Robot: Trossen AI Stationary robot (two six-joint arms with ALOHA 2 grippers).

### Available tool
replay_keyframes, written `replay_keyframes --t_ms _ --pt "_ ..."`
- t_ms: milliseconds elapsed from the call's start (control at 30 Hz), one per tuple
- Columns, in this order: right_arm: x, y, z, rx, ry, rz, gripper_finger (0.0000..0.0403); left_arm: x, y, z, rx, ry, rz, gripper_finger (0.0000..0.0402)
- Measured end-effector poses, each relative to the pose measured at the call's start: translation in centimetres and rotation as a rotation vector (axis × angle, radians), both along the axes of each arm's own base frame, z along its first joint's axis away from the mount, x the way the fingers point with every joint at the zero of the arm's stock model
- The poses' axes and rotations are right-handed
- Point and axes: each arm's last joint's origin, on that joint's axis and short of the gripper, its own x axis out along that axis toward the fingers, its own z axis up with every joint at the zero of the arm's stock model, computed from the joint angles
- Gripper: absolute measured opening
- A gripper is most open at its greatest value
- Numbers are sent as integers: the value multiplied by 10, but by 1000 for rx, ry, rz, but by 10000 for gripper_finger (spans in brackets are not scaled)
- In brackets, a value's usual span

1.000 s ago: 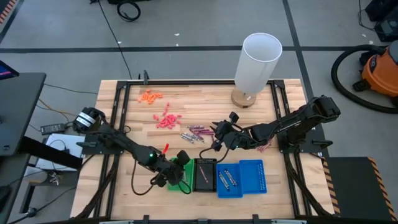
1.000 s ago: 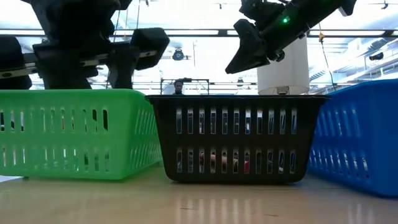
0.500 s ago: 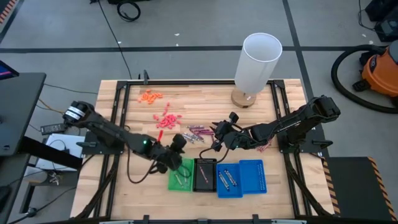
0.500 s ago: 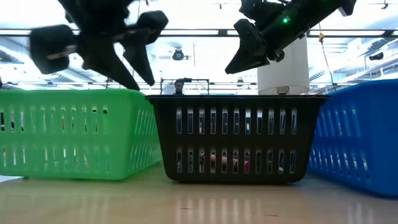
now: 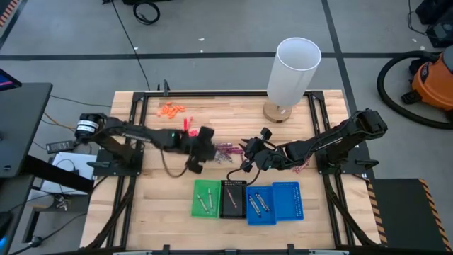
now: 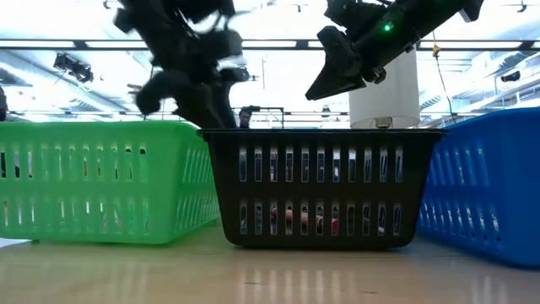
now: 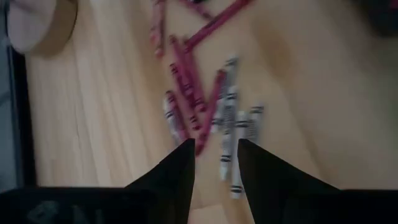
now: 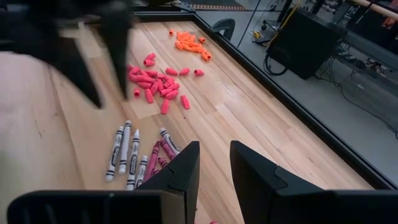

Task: Sort crayons
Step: Put the white crayon into the green bin

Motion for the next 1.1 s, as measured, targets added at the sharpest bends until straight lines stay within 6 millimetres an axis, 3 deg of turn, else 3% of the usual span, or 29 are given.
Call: replay_keyframes --t_ms 200,400,633,1100 --pt "0 0 0 -2 -6 -4 98 6 46 -14 -104 1 114 132" --pt "0 0 0 -4 -6 -4 98 15 67 -45 -187 50 139 132" --pt "1 -1 1 0 -9 1 98 17 77 -68 -189 121 162 132" --pt "1 -1 1 3 -14 4 98 17 89 -69 -238 79 199 132"
